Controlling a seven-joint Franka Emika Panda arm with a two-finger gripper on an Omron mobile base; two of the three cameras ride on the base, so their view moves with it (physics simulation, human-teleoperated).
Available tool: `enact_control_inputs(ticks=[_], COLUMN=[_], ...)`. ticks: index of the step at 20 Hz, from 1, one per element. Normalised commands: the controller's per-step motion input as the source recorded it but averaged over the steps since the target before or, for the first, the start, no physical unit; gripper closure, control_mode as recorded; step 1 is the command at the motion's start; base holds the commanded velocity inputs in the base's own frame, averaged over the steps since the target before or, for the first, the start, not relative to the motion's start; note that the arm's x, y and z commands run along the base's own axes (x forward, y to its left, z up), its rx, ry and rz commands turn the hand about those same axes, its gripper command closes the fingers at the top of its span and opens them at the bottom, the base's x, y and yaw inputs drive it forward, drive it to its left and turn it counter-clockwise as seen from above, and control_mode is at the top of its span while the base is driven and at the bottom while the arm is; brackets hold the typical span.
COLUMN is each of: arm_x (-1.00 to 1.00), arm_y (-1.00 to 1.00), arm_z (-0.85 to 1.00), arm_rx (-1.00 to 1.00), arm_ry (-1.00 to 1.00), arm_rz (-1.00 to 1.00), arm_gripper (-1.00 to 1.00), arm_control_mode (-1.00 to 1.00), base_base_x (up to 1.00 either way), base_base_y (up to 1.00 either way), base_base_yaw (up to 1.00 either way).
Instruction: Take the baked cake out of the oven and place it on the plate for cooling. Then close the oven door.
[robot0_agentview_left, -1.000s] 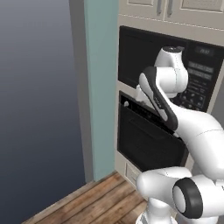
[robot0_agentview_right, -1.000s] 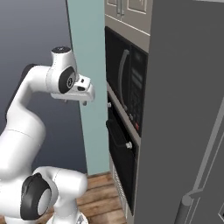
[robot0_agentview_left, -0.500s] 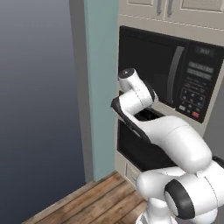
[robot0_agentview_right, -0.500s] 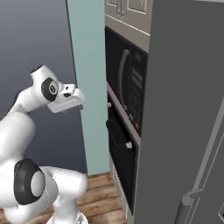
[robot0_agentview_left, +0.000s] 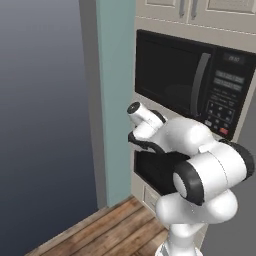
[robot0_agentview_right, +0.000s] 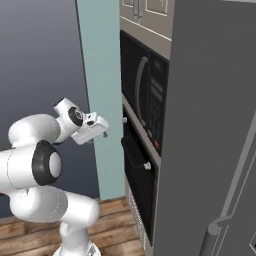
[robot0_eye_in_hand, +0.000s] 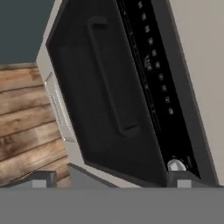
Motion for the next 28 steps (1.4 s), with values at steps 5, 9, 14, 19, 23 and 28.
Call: enact_control_inputs(ticks=[5,9,14,19,23,28], arm_x=[0.97,0.71,0.62,0.51,0.39,0.3], arm_y=[-0.45,-0.24,-0.15,-0.36,-0.72,-0.14], arm_z=[-0.81,-0.74,-0.84,-0.81,-0.63,-0.05], arm_rx=[-0.02,-0.08,-0.1,-0.08,0.0,0.0], arm_ry=[0.1,0.0,0.0,0.02,0.03,0.0], arm_rz=[0.13,0.07,0.11,0.05,0.0,0.02], arm_gripper=[-1.0,-1.0,-1.0,-1.0,-1.0,1.0], arm_control_mode=[-1.0,-1.0,-1.0,-1.0,-1.0,-1.0], base_base_x=[0.0,0.0,0.0,0.0,0.0,0.0], base_base_y=[0.0,0.0,0.0,0.0,0.0,0.0], base_base_yaw=[0.0,0.0,0.0,0.0,0.0,0.0])
